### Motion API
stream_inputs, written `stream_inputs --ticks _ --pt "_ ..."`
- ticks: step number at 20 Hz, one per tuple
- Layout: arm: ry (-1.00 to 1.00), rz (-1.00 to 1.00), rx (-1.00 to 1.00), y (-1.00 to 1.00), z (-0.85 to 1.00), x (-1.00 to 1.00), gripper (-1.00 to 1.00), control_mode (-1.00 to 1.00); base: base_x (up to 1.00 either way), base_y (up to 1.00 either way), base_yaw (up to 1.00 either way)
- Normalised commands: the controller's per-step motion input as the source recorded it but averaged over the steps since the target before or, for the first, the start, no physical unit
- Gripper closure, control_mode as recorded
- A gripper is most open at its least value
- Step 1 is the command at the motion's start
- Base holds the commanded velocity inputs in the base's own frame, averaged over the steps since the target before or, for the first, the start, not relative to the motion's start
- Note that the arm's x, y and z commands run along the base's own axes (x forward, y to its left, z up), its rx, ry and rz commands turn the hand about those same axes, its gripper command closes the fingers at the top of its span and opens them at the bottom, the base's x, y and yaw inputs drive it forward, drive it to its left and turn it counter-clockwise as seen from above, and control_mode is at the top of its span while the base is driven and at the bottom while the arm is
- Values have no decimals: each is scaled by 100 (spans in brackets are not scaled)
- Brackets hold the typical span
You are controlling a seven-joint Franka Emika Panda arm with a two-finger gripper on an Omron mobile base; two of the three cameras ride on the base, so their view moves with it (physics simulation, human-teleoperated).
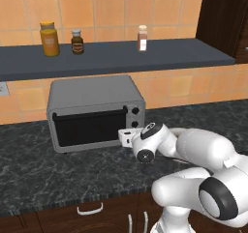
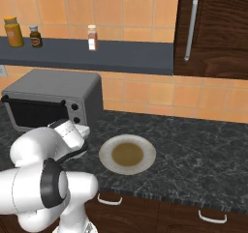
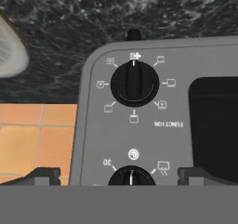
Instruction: Pick up the kebab skewer and baguette bread, and place them inside the toaster oven. Close the toaster oven door and start by setting the timer.
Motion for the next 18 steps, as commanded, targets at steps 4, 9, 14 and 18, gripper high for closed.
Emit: stream_inputs --ticks 4,9,14,18 --pt "-2 0 0 0 0 1 -100 -100 0 0 0" --pt "-3 0 0 5 0 2 -100 -100 0 0 0" --pt "-2 0 0 12 0 4 -100 -100 0 0 0" --pt "-3 0 0 0 0 13 -100 -100 0 0 0"
